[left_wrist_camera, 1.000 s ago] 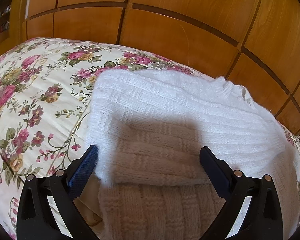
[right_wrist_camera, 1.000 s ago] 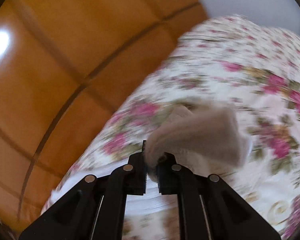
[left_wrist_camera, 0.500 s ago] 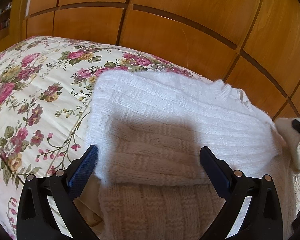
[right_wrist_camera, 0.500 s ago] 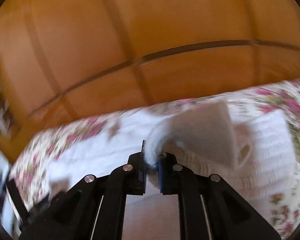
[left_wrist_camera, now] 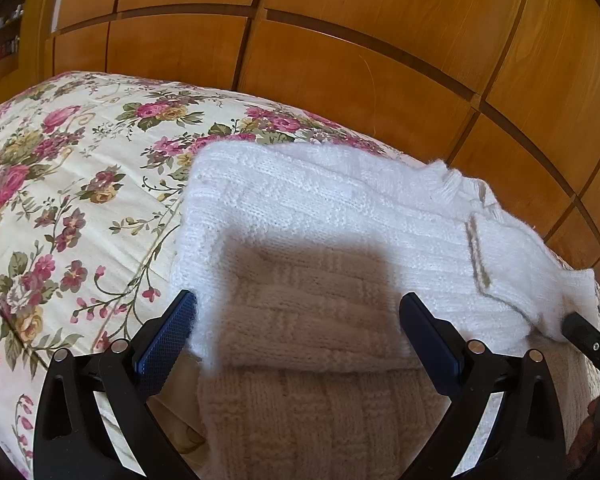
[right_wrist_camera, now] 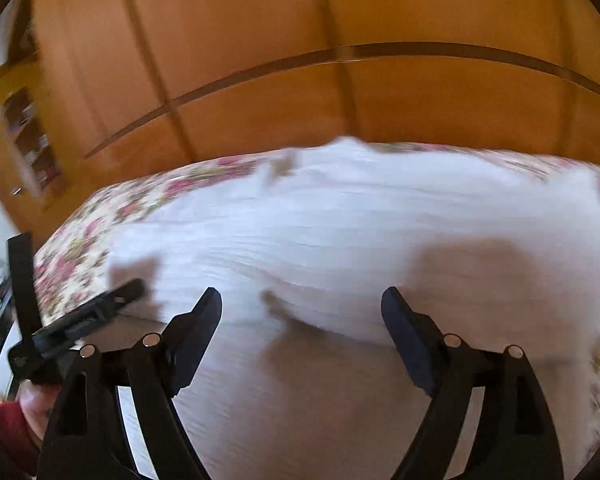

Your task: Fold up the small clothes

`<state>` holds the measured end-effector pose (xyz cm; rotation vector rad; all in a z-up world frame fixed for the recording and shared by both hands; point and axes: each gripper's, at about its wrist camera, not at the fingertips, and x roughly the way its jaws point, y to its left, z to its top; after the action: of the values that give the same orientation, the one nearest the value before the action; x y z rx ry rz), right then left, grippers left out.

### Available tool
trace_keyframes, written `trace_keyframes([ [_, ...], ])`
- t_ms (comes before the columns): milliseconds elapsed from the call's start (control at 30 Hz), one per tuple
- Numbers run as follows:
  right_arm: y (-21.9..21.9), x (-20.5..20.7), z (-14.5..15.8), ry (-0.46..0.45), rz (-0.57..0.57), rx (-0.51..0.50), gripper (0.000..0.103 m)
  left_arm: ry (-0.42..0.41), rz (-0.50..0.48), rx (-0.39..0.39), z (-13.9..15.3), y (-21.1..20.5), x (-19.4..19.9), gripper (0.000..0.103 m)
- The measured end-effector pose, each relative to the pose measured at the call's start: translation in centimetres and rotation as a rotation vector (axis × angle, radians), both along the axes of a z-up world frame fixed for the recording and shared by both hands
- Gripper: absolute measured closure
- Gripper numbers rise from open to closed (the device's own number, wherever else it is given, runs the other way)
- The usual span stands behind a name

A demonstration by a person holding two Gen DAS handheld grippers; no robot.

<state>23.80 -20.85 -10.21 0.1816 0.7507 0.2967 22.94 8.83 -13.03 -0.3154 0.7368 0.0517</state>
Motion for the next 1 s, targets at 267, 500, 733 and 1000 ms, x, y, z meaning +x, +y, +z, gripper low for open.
trace_keyframes([
  [267, -8.6, -2.8, -1.2, 0.071, -0.542, -0.127, 0.014, 0.009, 0.009, 0.018, 1.0, -0.3, -0.2, 0.006],
  [500, -13.4, -4.2, -2.4, 0.086, -0.629, 0.089, 0.013, -0.109, -0.072, -0.132, 6.9, -2.1, -1.6, 0.012],
  [733, -13.3, -4.2, -2.7, 0.070, -0.627, 0.127, 0.013, 0.112, -0.237, -0.186, 4.4, -8.1, 6.3, 0.038],
  [1000, -13.0, -4.1, -2.8, 0.073, -0.631, 0.112, 0.013, 0.061, -0.272, -0.337, 3.9, -9.6, 8.0, 0.097],
])
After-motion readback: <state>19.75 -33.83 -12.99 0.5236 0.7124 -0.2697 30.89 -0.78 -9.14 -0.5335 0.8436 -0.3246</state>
